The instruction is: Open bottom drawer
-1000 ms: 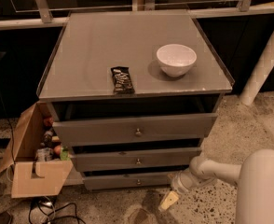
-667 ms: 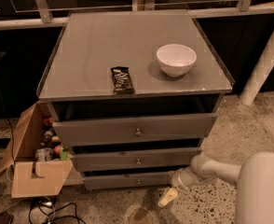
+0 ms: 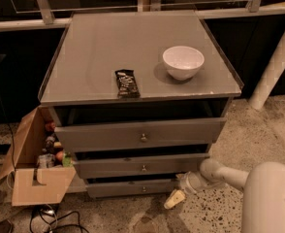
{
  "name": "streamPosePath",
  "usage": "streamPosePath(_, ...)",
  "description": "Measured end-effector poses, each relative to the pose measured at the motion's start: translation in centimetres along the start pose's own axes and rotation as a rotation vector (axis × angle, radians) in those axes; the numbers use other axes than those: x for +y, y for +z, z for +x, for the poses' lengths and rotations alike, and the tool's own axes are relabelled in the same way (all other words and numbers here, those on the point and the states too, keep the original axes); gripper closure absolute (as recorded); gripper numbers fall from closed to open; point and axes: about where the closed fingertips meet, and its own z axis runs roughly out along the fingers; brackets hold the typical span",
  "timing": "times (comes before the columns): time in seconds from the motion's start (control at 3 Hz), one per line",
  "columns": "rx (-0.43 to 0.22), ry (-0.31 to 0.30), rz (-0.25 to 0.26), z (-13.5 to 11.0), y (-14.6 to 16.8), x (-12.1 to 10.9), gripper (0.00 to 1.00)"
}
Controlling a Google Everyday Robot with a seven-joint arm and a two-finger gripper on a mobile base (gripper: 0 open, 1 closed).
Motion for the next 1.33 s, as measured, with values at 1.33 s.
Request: streamPosePath(1.33, -0.026, -0.054, -0.008, -1.4, 2.3, -0.6, 0.00)
